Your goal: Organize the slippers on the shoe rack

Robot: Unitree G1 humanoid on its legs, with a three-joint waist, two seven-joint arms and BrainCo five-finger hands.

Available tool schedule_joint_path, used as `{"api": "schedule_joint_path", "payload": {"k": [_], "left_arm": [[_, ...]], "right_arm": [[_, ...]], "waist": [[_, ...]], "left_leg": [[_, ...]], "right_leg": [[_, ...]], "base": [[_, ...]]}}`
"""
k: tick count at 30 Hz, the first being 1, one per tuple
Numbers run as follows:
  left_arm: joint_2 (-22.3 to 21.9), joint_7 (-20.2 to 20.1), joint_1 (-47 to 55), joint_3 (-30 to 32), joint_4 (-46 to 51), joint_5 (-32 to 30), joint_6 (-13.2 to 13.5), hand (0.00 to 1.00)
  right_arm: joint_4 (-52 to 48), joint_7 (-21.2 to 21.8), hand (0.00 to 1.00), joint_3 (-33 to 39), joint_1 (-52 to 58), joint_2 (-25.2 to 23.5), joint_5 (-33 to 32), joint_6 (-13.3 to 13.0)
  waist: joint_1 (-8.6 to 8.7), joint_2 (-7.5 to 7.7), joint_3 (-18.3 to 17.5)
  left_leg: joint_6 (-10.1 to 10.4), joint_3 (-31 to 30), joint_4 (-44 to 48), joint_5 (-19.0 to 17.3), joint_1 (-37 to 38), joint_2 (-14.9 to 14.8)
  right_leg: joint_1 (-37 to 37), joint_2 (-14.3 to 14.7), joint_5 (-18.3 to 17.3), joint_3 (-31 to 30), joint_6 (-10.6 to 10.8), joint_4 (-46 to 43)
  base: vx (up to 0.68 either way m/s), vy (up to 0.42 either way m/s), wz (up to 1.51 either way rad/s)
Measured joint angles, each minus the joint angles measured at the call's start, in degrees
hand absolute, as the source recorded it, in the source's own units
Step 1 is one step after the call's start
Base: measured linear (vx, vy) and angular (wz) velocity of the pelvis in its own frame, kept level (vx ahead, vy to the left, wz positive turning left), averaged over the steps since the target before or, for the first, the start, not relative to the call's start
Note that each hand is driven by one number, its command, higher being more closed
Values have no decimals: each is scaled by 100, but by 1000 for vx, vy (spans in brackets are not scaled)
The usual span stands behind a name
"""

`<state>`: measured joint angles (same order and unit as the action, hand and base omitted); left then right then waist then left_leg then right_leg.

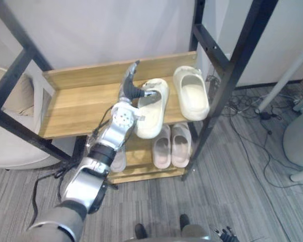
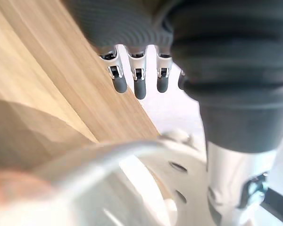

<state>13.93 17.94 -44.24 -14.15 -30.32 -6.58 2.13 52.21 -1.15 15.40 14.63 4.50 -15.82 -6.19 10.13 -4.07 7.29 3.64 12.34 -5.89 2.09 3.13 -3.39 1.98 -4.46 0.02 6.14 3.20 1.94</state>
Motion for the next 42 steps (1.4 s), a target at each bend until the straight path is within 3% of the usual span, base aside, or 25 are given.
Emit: {"api": "schedule_joint_path", "payload": {"k": [4,13,21,28,42], "left_arm": [[9,42,339,186,264,346,30,0],[79,41,370,187,309,453,30,0],[26,-44,1720,184,2124,1074,272,0],[-190,-250,2740,34,2695,1812,426,0],[-380,-705,3269,-577,2879,1913,476,0]], "right_arm": [[46,-1,0,-24,37,0,6,21],[59,-2,0,-118,39,11,7,22],[105,-5,0,-92,59,8,11,20],[275,-15,0,-97,216,7,20,25],[280,-27,0,-280,229,9,19,24]], "waist": [[-50,45,-23],[-79,103,-54],[-107,111,-69],[-266,190,-270],[-396,319,-393]], "left_leg": [[0,-21,0,0,-7,0],[0,-104,1,0,-13,8],[-1,-124,2,0,1,10],[-3,-228,1,0,94,0],[-3,-374,1,0,83,10]], "right_leg": [[2,-1,-9,16,6,0],[13,-10,-47,114,12,-1],[29,-13,-61,129,12,-27],[152,-15,-137,242,-9,-71],[212,-24,-185,367,25,-67]], "base": [[2,-2,2],[2,-2,5],[0,0,0],[-13,-6,7],[-1,-3,5]]}}
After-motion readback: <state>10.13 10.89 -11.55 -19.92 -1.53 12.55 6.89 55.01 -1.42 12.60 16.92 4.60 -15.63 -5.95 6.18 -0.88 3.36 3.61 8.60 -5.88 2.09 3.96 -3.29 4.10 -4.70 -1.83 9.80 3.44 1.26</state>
